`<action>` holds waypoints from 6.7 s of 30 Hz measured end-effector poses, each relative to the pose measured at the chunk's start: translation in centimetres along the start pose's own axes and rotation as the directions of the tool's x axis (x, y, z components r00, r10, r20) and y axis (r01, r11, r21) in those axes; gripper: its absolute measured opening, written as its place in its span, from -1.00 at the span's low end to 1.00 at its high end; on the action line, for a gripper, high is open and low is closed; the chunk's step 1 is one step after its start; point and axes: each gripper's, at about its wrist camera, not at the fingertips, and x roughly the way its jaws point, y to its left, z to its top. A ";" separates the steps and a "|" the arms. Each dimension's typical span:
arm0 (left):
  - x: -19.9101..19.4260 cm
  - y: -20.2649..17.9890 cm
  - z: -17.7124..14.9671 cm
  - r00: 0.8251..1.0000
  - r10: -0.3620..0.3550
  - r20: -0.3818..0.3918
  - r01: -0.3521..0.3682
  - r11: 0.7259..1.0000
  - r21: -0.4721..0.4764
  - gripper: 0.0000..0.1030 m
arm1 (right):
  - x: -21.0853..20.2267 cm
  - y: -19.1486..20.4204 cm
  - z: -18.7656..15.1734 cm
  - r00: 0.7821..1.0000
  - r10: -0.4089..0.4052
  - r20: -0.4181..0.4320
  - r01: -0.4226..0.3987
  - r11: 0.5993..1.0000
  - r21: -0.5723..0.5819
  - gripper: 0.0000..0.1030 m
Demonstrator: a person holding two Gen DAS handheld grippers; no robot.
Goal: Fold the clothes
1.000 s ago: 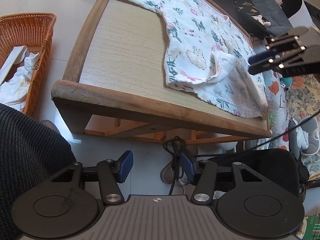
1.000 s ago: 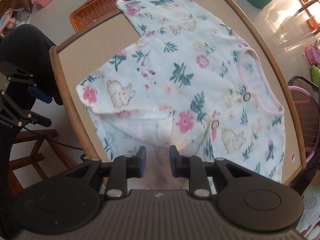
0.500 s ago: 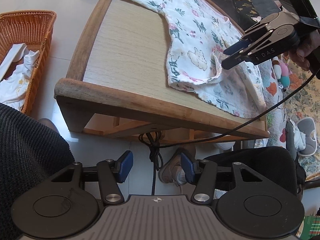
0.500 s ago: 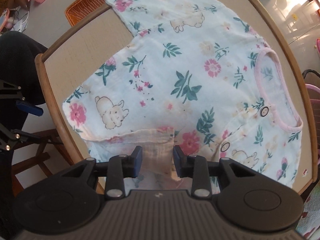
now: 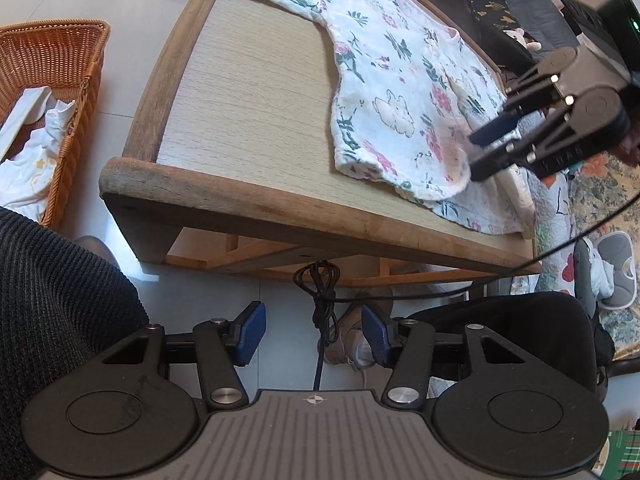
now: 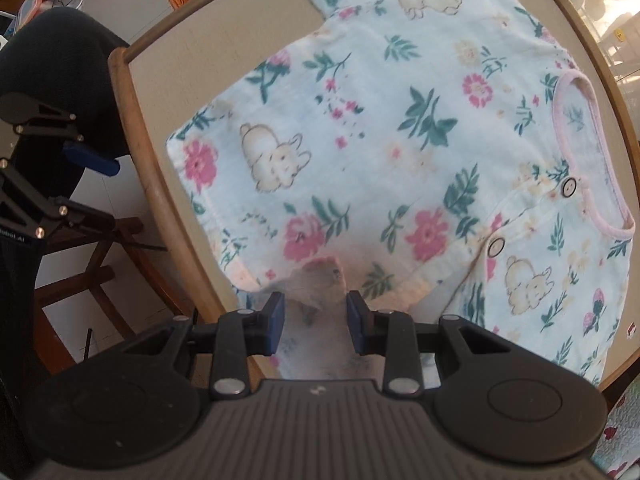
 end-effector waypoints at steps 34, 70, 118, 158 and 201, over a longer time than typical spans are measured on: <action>-0.9 -1.0 -0.2 0.995 0.042 0.094 -0.042 0.999 -0.002 0.07 | -1.3 -8.6 -18.6 0.875 -0.303 0.378 -0.141 0.587 0.797 -0.42; -1.0 -1.3 -0.4 0.993 0.052 0.103 -0.053 0.999 0.009 0.07 | -1.8 1.4 -16.0 0.801 -0.195 0.566 -0.300 0.688 0.661 -0.96; 9.0 -21.0 9.0 0.983 0.179 0.048 -0.185 0.945 0.268 0.07 | 1.0 -0.2 -29.6 0.782 -0.392 0.484 -0.283 0.468 0.837 -0.70; 9.5 -21.8 8.0 0.970 0.210 0.120 -0.241 0.871 0.428 0.23 | 2.9 -0.4 -23.8 0.887 -0.390 0.248 -0.038 0.473 0.880 -0.87; 5.0 -15.2 5.8 0.932 0.348 0.104 -0.363 0.888 0.282 0.29 | 0.3 2.9 -11.6 0.820 -0.383 0.425 -0.080 0.659 0.748 -0.42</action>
